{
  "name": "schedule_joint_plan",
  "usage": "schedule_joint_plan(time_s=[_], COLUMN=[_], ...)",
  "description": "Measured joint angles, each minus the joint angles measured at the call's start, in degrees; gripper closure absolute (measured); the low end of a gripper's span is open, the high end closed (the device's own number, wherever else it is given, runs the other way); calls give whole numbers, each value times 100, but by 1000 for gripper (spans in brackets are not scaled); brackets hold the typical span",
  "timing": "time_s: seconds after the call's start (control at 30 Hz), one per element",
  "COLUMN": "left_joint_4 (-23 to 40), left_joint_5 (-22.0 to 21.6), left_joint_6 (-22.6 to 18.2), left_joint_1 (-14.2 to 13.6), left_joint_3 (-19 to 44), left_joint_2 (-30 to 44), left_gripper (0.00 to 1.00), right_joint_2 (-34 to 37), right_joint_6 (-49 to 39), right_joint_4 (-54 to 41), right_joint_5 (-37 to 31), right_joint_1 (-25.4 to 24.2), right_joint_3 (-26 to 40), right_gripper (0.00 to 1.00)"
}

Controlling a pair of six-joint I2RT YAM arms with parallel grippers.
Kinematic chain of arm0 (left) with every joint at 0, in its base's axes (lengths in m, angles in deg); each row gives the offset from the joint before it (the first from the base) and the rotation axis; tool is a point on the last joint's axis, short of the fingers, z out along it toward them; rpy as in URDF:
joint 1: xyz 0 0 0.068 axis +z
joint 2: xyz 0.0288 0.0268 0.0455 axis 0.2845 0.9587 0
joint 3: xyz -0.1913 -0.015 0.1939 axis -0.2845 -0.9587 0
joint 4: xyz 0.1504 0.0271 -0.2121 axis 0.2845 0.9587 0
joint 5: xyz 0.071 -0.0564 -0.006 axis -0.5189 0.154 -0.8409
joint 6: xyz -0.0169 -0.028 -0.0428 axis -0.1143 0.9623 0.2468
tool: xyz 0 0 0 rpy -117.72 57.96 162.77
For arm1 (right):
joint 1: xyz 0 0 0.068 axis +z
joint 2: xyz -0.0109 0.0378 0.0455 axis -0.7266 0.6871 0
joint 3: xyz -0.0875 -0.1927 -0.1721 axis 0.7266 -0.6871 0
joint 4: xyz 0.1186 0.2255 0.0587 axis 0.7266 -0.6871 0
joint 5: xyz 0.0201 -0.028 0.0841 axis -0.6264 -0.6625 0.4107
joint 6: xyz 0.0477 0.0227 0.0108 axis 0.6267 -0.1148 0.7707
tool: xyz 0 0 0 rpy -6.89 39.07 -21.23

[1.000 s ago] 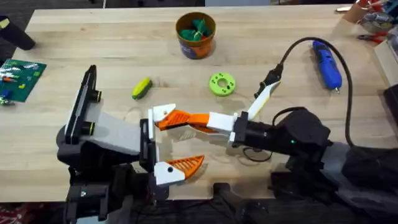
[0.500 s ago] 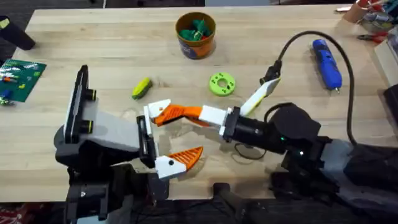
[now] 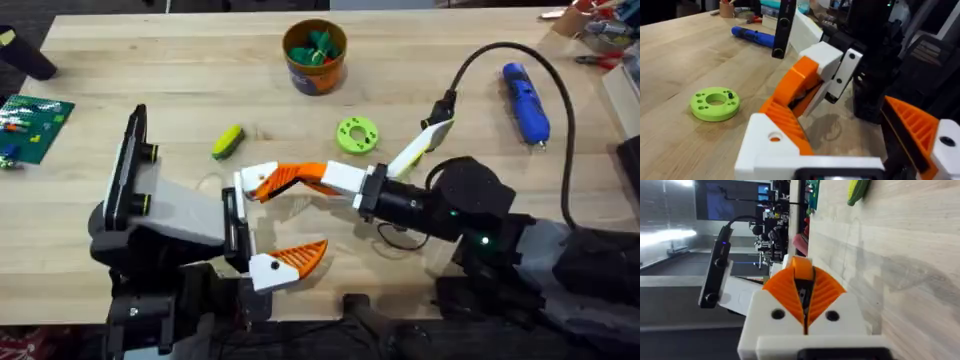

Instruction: Pick up the gripper from the table and insert it into the empty holder that is missing its gripper. Then pick up a screw, insert it into the mounting hole, and use the screwdriver to tighten it. Finally, clean up the table by picking up the vegetable and placing it into the bucket.

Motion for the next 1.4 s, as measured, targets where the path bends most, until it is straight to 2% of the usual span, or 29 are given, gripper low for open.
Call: schedule_joint_plan(time_s=[0.07,0.1,0.13,0.3,0.33,0.47,0.77,0.93,1.0,1.1,1.13,1.3,1.33,1.4], left_joint_4=[2,6,32,78,86,92,94,92,94,94,92,96,93,92], left_joint_5=[4,37,156,398,417,440,457,457,457,457,457,457,452,453], left_joint_6=[2,1,-7,-9,-9,-9,-9,-9,-9,-9,-9,14,-10,-15], left_joint_1=[0,-2,-22,-129,-129,-129,-129,-129,-129,-129,-129,-129,-122,-122], left_joint_3=[0,1,7,9,9,9,9,9,9,9,9,9,9,9], left_joint_2=[0,2,2,0,2,0,0,2,2,2,2,0,2,2], left_gripper=[15,15,15,15,15,15,15,15,15,15,15,15,15,15], right_joint_2=[2,1,9,84,87,87,87,87,87,87,87,85,76,76], right_joint_6=[-21,-21,-55,-124,-128,-130,-153,-262,-313,-355,-386,-376,-348,-325], right_joint_4=[-5,-26,-76,-148,-146,-135,-137,-137,-137,-135,-133,-2,-15,-32], right_joint_5=[46,77,121,397,447,598,863,836,819,815,799,797,799,810], right_joint_1=[-8,-10,-10,-2,-2,-2,134,124,94,-23,-55,-94,-99,-100], right_joint_3=[2,3,7,7,8,7,9,7,9,9,9,36,64,72], right_gripper=[884,802,675,284,237,189,178,61,49,106,173,884,955,984])
